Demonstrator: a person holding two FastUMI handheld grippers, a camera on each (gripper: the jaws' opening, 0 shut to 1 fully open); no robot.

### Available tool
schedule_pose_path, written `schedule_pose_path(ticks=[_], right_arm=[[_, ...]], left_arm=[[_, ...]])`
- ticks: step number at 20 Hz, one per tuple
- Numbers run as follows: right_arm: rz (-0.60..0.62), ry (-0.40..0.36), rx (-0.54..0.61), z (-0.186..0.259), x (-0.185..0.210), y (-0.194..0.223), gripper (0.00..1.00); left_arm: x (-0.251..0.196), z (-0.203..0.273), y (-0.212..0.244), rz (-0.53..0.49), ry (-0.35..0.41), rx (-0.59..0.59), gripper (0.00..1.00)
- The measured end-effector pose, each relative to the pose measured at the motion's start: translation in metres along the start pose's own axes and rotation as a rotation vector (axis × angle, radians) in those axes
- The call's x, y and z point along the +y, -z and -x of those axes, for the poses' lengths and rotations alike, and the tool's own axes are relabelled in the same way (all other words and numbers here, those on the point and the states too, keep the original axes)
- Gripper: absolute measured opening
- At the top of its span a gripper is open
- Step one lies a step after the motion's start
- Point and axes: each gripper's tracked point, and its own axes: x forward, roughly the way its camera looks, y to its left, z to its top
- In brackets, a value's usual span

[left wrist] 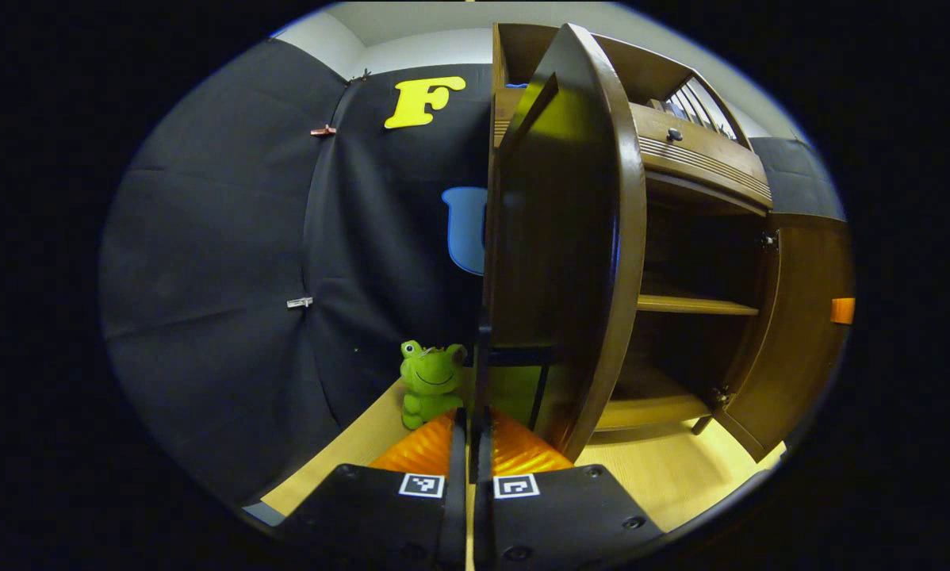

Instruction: Open the right door of the double-door shoe cabinet with the right hand, and open the left door with the left hand.

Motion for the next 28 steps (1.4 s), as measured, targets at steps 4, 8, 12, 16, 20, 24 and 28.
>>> schedule_pose_path(ticks=[4,8,12,16,20,24,28], right_arm=[[0.008,0.001,-0.007,0.001,0.004,-0.001,1.0],[0.008,-0.006,-0.007,0.002,0.013,-0.002,0.98],[0.015,-0.007,-0.011,0.005,0.022,-0.001,1.0],[0.021,0.003,-0.013,0.008,0.029,0.0,1.0],[0.006,0.01,-0.016,0.01,0.031,0.002,0.98],[0.003,0.007,-0.013,0.009,0.032,0.004,1.0],[0.007,-0.014,-0.012,0.009,0.031,0.007,0.98]], left_arm=[[0.011,0.0,-0.001,-0.011,0.033,-0.014,0.08],[0.021,0.001,-0.001,-0.012,0.054,-0.007,0.08],[0.037,0.014,-0.002,0.002,0.04,-0.012,0.09],[0.044,0.029,-0.007,-0.007,0.04,-0.015,0.19],[0.07,0.046,-0.024,-0.115,-0.08,-0.059,0.48],[0.056,0.059,-0.04,-0.102,-0.091,-0.109,0.92],[0.049,0.074,-0.051,-0.076,-0.11,-0.122,0.93]])
